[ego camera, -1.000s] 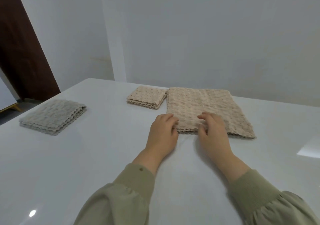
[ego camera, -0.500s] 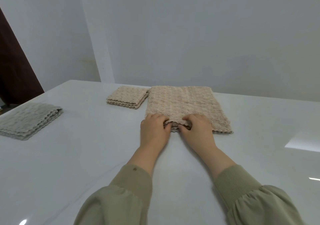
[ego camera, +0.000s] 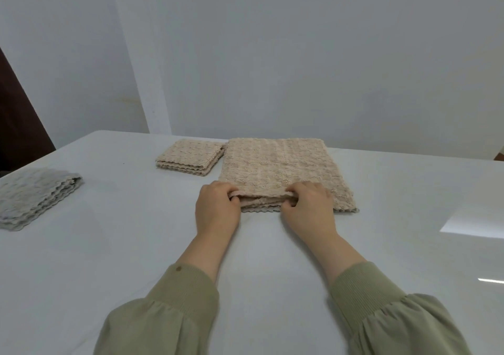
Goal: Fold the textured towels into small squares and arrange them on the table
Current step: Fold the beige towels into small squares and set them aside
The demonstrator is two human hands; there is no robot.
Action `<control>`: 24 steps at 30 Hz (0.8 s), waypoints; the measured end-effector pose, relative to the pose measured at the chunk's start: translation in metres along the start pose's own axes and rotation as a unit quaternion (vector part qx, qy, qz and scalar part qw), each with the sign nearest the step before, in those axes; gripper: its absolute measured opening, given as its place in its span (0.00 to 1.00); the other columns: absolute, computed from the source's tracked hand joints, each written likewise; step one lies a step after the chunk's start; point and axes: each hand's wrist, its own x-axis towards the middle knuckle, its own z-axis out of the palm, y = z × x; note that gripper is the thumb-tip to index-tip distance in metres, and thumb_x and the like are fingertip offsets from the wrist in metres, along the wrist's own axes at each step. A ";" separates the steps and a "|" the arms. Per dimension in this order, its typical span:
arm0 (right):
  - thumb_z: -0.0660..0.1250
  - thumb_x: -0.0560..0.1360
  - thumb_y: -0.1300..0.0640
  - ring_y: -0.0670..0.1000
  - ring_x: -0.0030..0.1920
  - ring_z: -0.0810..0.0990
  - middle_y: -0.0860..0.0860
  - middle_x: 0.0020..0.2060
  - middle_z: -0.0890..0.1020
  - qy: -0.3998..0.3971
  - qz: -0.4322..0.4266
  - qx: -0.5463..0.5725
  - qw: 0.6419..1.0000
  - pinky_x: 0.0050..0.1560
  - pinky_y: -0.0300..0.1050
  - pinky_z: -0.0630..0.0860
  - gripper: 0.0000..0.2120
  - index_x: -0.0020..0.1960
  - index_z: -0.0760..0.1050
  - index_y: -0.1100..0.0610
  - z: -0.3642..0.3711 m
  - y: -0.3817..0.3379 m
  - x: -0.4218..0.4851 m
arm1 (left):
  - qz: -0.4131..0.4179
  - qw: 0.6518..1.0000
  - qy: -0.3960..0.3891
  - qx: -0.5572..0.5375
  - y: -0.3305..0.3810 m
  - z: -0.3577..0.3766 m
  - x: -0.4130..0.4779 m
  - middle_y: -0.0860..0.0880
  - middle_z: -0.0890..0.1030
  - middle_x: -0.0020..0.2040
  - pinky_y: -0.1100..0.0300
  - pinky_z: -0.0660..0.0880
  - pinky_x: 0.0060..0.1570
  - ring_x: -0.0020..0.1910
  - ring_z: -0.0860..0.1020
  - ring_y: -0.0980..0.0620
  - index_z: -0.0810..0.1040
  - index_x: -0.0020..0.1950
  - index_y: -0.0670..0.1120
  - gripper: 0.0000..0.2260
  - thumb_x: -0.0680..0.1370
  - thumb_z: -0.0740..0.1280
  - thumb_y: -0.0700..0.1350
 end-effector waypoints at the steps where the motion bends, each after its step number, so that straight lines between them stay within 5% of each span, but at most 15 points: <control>1: 0.62 0.72 0.56 0.56 0.56 0.72 0.51 0.50 0.80 0.007 0.020 -0.009 1.000 0.66 0.54 0.60 0.12 0.53 0.79 0.54 -0.002 0.001 0.001 | -0.006 1.000 0.001 0.001 -0.001 -0.002 0.001 0.50 0.79 0.54 0.63 0.64 0.48 0.56 0.71 0.49 0.82 0.53 0.46 0.10 0.75 0.64 0.40; 9: 0.59 0.74 0.58 0.58 0.59 0.69 0.54 0.55 0.79 0.053 0.183 -0.025 0.981 0.64 0.57 0.62 0.13 0.53 0.78 0.54 -0.021 0.028 0.010 | -0.082 0.995 0.026 -0.049 -0.011 -0.012 0.008 0.47 0.79 0.48 0.60 0.66 0.43 0.46 0.75 0.50 0.83 0.50 0.46 0.08 0.76 0.68 0.47; 14: 0.60 0.74 0.60 0.59 0.58 0.70 0.54 0.54 0.80 0.073 0.138 -0.035 0.987 0.61 0.55 0.63 0.11 0.48 0.81 0.56 -0.016 0.025 0.011 | -0.054 0.993 0.043 -0.093 -0.001 -0.015 0.004 0.48 0.81 0.41 0.56 0.69 0.38 0.41 0.76 0.48 0.83 0.44 0.46 0.08 0.77 0.66 0.47; 18: 0.60 0.74 0.62 0.56 0.47 0.73 0.52 0.44 0.73 0.139 0.131 0.130 0.973 0.46 0.47 0.67 0.09 0.46 0.80 0.61 -0.023 0.010 0.009 | -0.073 0.969 0.032 -0.235 0.007 -0.019 0.004 0.52 0.83 0.48 0.63 0.74 0.46 0.47 0.79 0.55 0.83 0.51 0.50 0.09 0.77 0.64 0.42; 22: 0.59 0.73 0.65 0.53 0.45 0.74 0.53 0.42 0.77 0.137 0.094 0.275 0.947 0.45 0.45 0.68 0.08 0.38 0.74 0.57 -0.035 -0.017 0.010 | -0.088 0.925 -0.002 -0.371 0.025 -0.030 0.009 0.54 0.84 0.48 0.52 0.76 0.58 0.52 0.80 0.55 0.83 0.45 0.56 0.09 0.76 0.68 0.41; 24: 0.58 0.73 0.66 0.48 0.36 0.71 0.51 0.33 0.75 0.151 0.081 0.324 0.930 0.38 0.41 0.65 0.13 0.32 0.67 0.54 -0.050 -0.029 0.012 | -0.072 0.918 -0.016 -0.391 0.038 -0.038 0.008 0.54 0.84 0.46 0.51 0.76 0.58 0.51 0.81 0.54 0.83 0.42 0.55 0.10 0.75 0.69 0.40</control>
